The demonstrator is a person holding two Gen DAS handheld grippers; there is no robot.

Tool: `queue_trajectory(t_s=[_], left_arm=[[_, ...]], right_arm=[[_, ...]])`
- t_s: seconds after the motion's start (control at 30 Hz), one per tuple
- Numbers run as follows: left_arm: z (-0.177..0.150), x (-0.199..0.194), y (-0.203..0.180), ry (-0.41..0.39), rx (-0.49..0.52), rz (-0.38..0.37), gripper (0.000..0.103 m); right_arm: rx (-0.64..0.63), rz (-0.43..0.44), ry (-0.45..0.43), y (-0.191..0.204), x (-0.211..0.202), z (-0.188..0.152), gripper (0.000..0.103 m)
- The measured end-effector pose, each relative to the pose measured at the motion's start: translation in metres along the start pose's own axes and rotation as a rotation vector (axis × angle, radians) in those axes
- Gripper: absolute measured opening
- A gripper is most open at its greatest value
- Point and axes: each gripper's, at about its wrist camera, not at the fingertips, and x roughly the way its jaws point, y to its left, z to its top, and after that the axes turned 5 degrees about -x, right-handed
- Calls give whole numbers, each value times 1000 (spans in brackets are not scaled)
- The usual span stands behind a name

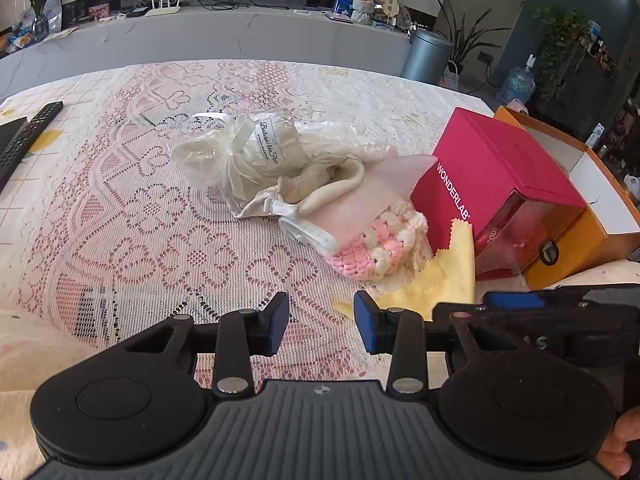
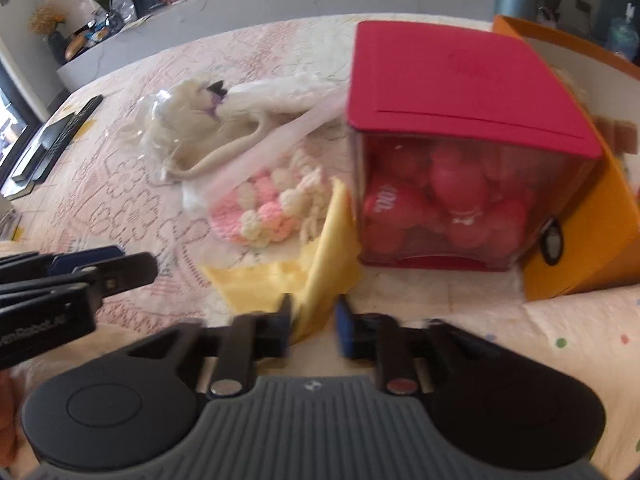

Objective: Organize soft objects
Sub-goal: 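Reach the right tool toward the yellow cloth beside the red box, then grasp the yellow cloth with the right tool while the left tool grasps the clear plastic sheet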

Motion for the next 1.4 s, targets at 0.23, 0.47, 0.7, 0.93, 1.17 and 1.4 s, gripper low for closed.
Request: queue_trajectory(t_s=[0.23,0.47,0.7,0.93,1.17,1.4], left_arm=[[0,3,0,14,2,9,45],[3,7,-6,19,38,21,45],[24,17,-22,-15,166,44,46],[34,45,-36,-17,316,15,46],[34,69,-44,-25,384,39,47],[34,70,-41,-37,351,23,15]], right_arm=[[-58,-1,1,7,15,11,68],[-108,17,31,15,21,8,3],[-125,35,-35,17,12,23,0],[-89,39,-8,7,29,28,0],[-70,61,2,3,38,25,1],[-62,60,3,1,42,25,1]])
